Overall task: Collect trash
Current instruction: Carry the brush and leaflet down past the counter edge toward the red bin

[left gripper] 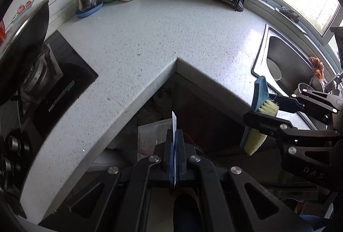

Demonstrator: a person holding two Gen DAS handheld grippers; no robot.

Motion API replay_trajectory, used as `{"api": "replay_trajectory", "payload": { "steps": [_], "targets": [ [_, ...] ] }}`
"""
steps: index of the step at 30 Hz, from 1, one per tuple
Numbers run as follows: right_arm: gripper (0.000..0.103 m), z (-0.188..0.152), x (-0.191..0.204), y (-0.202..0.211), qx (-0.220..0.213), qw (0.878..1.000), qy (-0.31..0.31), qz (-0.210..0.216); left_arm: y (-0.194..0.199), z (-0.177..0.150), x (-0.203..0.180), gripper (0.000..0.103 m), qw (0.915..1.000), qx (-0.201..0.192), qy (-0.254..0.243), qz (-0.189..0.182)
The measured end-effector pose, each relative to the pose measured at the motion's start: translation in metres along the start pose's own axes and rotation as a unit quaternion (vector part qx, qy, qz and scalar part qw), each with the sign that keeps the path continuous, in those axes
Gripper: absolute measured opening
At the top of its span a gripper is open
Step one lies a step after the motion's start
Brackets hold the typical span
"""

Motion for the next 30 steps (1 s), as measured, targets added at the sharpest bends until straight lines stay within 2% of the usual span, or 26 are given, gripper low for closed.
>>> {"api": "replay_trajectory", "payload": {
  "steps": [8,11,19,23,30],
  "targets": [
    [0.036,-0.03,0.011,-0.043,0.03,0.999,0.002,-0.013,-0.048,-0.04,0.018,0.001,0.9988,0.042,0.023,-0.006],
    [0.036,-0.041,0.011,-0.07,0.038,0.999,0.004,-0.022,-0.075,-0.055,0.026,0.001,0.9985,0.043,0.032,-0.011],
    [0.036,-0.085,-0.004,-0.175,0.064,0.998,-0.01,-0.026,-0.188,-0.101,0.044,0.001,0.9959,0.07,0.046,-0.034],
    [0.036,-0.109,-0.015,-0.232,0.081,0.996,-0.025,-0.021,-0.251,-0.12,0.05,0.001,0.9945,0.089,0.046,-0.031],
    [0.036,-0.144,-0.037,-0.295,0.079,0.995,-0.054,-0.025,-0.332,-0.137,0.046,0.001,0.9925,0.102,0.031,-0.06]
  ]
}}
Point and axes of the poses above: each gripper's, at about its wrist camera, not at the fingertips, and y roughly against the way its jaws point, x to its left, z to its top, the point moved 1 cm from there along -y, roughly the way its jaws point, and after that the axes turned 2 degrees about y, right-handed, at the moved point
